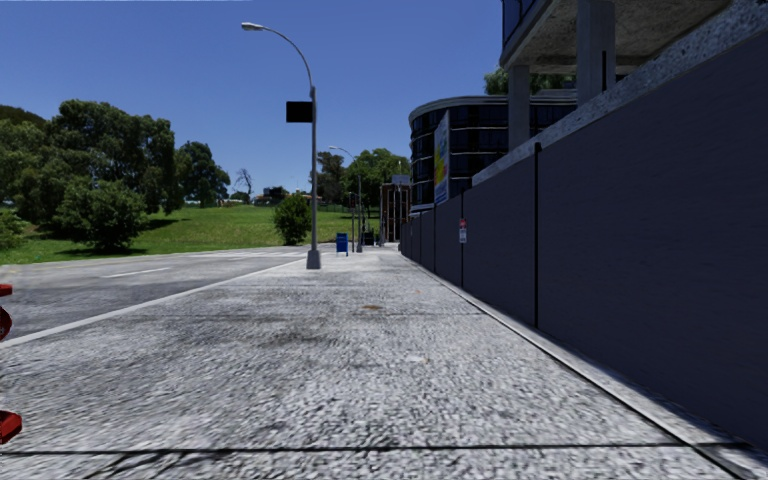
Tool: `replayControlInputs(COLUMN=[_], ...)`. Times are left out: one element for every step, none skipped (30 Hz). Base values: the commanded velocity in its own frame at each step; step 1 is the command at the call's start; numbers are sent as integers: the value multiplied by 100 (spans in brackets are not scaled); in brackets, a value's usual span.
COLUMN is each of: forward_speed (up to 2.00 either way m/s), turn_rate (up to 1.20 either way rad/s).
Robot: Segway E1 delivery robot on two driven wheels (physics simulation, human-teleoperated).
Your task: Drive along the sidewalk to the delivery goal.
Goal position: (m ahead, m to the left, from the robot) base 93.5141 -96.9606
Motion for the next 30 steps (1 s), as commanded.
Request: replayControlInputs(forward_speed=[200, 200, 200, 200, 200, 200, 200, 200, 200, 200, 200, 200, 200, 200, 200, 200, 200, 200, 200, 200, 200, 200, 200, 200, 200, 200, 200, 200, 200, 200], turn_rate=[0, 0, 0, 0, 0, 0, 0, 0, 0, 0, 0, 0, 0, 0, 0, 0, 0, 0, 0, 0, 0, 0, 0, 0, 0, 0, 0, 0, 0, 0])
